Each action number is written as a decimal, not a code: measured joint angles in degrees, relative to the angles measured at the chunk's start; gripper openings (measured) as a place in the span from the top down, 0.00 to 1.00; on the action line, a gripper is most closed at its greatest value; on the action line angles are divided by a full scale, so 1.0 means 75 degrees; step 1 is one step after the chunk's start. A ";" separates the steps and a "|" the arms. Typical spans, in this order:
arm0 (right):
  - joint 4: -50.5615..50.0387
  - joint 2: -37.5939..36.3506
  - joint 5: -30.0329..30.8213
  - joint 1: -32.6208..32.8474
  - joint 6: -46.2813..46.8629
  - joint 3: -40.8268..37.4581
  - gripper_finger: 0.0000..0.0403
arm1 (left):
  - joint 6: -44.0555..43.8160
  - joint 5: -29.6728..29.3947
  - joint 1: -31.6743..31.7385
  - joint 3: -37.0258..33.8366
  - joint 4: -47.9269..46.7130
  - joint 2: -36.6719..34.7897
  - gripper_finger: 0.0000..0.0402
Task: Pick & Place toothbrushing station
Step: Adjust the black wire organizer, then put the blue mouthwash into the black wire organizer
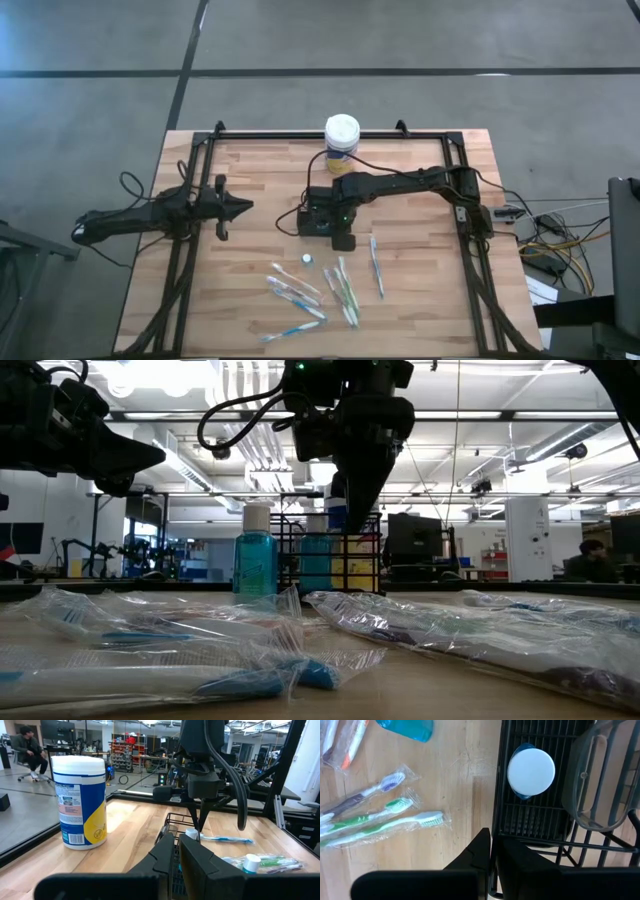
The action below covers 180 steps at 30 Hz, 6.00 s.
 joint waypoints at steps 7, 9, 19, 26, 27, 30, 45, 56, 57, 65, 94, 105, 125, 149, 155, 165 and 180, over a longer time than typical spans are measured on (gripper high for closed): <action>-0.0007 -0.0009 0.0000 0.0007 -0.0098 0.0004 0.91 | 0.0000 0.0002 0.0000 0.0000 -0.0001 0.0000 0.91; -0.0029 -0.0009 -0.0003 0.0010 -0.0053 0.0037 0.87 | 0.0000 0.0000 0.0000 0.0000 0.0000 0.0000 0.91; -0.0256 0.0020 0.0041 0.0009 0.0090 0.0335 0.67 | 0.0000 0.0002 0.0000 0.0000 0.0001 0.0000 0.91; -0.0295 0.0020 0.0055 0.0001 0.0142 0.0272 0.61 | 0.0000 0.0002 0.0000 0.0000 -0.0001 0.0000 0.91; -0.0293 0.0020 0.0055 0.0001 0.0170 0.0259 0.61 | 0.0000 0.0002 0.0000 0.0000 -0.0001 0.0000 0.91; -0.0290 0.0020 0.0185 0.0002 0.0326 0.0254 0.61 | -0.0031 0.0002 0.0000 0.0000 0.0001 0.0000 0.91; -0.0429 -0.0025 0.0836 0.0134 0.0395 0.0254 0.61 | -0.0035 0.0002 0.0000 0.0000 0.0002 0.0000 0.91; -0.0431 -0.0549 0.0843 0.0185 0.0486 0.0254 0.57 | -0.0079 0.0002 0.0000 0.0000 0.0002 0.0000 0.91; -0.0416 -0.0635 0.0909 0.0198 0.0486 0.0254 0.57 | -0.0079 0.0002 0.0000 0.0000 0.0002 0.0000 0.91; 0.2599 -0.2476 0.2979 0.0961 -0.0068 -0.1190 0.58 | -0.0117 0.0005 0.0000 0.0000 -0.0007 0.0003 0.91; 1.5457 -0.2036 0.3295 0.2193 0.1619 -0.9269 0.98 | -0.0141 -0.0021 0.0003 0.0000 -0.0001 0.0037 0.91; 1.4635 -0.1577 0.3614 0.2087 0.2449 -0.9235 0.98 | -0.0122 -0.0034 0.0003 0.0000 -0.0016 0.0055 0.91; 1.4111 -0.1565 0.4036 0.1788 0.2916 -0.9238 0.98 | -0.0147 -0.0033 -0.0003 0.0000 -0.0020 0.0055 0.91; 1.4173 -0.1835 0.3617 0.1907 0.3087 -0.9238 0.98 | -0.0148 -0.0015 -0.0003 0.0000 -0.0021 0.0055 0.91; 1.3993 -0.2903 0.3430 0.2277 0.2507 -0.9238 0.98 | -0.0146 -0.0021 0.0003 0.0000 0.0005 0.0058 0.91; 1.3175 -0.6311 0.2166 0.2357 0.0598 -0.9241 0.98 | -0.0083 -0.0041 0.0001 -0.0006 0.0037 0.0058 0.91; 1.2101 -0.9288 0.2146 0.1399 -0.0294 -1.0145 0.98 | 0.0263 0.0210 -0.0012 0.1042 0.0199 0.0903 0.95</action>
